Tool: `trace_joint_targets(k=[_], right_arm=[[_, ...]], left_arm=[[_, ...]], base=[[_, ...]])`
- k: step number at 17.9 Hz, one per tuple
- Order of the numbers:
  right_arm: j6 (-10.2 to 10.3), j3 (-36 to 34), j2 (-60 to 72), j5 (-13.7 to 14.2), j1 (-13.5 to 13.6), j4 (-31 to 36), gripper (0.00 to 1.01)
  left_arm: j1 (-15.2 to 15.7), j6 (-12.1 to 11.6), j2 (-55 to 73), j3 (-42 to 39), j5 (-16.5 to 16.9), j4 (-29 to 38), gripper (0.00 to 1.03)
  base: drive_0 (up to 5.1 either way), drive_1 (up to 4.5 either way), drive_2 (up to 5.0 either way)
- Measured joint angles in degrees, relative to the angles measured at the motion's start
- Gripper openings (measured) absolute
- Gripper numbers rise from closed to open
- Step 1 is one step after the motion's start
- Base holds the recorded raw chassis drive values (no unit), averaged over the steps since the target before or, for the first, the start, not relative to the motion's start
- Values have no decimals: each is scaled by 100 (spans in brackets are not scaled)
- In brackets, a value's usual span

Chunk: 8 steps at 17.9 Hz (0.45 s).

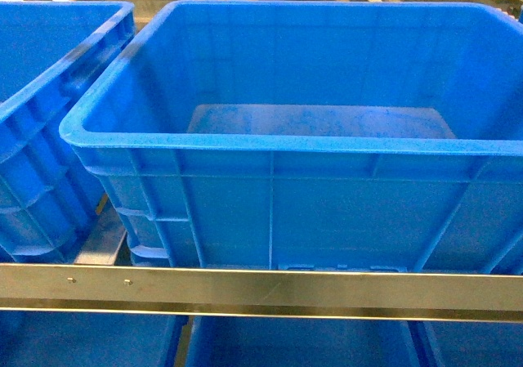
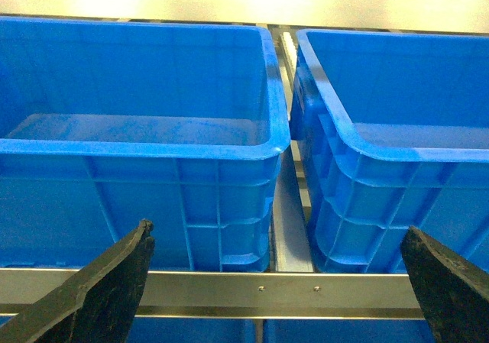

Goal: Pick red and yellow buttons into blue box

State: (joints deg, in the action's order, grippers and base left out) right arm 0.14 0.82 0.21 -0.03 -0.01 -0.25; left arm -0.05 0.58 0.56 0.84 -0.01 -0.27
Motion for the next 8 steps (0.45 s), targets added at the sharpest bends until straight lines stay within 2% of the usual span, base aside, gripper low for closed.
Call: trace_joint_targets(k=[8], right_arm=[[-2,0,0,0,0,0,98]], left_arm=[[0,0,0,0,0,0,98]], base=[[0,0,0]])
